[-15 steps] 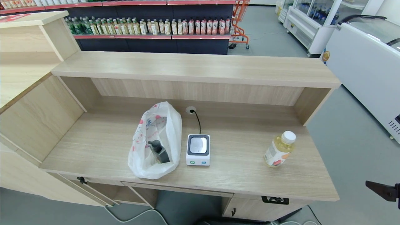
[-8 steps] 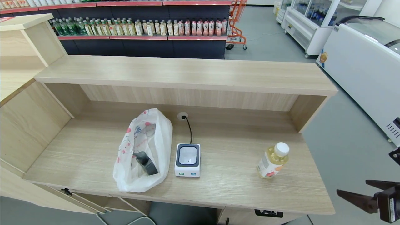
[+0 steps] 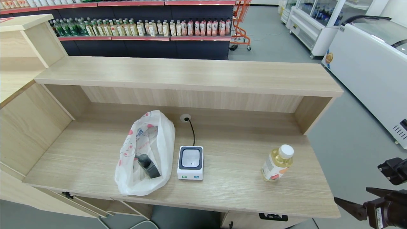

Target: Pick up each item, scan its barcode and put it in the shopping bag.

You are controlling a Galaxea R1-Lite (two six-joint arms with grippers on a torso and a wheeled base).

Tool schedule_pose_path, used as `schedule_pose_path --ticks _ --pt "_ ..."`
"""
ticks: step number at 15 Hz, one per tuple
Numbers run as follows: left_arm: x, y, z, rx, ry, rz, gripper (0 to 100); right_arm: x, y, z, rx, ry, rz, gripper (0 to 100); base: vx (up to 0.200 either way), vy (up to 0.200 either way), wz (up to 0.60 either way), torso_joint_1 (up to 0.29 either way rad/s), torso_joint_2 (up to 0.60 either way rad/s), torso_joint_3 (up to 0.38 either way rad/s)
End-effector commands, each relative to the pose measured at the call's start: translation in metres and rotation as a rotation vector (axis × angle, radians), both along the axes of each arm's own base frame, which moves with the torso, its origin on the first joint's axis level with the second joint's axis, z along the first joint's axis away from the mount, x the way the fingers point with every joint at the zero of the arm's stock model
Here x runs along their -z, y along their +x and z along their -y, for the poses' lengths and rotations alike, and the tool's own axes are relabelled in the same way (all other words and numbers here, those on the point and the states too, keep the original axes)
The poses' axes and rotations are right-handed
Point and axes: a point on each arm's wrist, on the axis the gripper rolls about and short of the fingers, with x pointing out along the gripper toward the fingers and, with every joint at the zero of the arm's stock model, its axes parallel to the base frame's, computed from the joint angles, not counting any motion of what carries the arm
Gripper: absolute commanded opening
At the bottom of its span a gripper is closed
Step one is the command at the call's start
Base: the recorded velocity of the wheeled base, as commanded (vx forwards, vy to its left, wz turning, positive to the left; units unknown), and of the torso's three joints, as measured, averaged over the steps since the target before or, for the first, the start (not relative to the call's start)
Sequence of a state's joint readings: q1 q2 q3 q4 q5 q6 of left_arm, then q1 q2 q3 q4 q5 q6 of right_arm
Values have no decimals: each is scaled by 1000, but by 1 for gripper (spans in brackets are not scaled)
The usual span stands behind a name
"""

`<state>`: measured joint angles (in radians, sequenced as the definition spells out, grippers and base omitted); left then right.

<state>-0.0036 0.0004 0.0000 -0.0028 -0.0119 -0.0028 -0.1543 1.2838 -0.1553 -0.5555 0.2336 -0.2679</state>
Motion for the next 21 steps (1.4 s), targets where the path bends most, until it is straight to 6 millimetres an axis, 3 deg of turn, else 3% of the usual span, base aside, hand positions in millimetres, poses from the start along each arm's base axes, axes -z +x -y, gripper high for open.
schedule_pose_path --ticks 1,10,21 --pt "0 0 0 0 0 -1 100 24 7 -8 -20 63 -81 100 0 0 0 0 0 0" --pt "0 0 0 0 0 -1 100 45 53 -24 -42 50 8 100 0 0 0 0 0 0" --pt "0 0 0 0 0 -1 100 75 89 -51 -176 32 139 100 0 0 0 0 0 0"
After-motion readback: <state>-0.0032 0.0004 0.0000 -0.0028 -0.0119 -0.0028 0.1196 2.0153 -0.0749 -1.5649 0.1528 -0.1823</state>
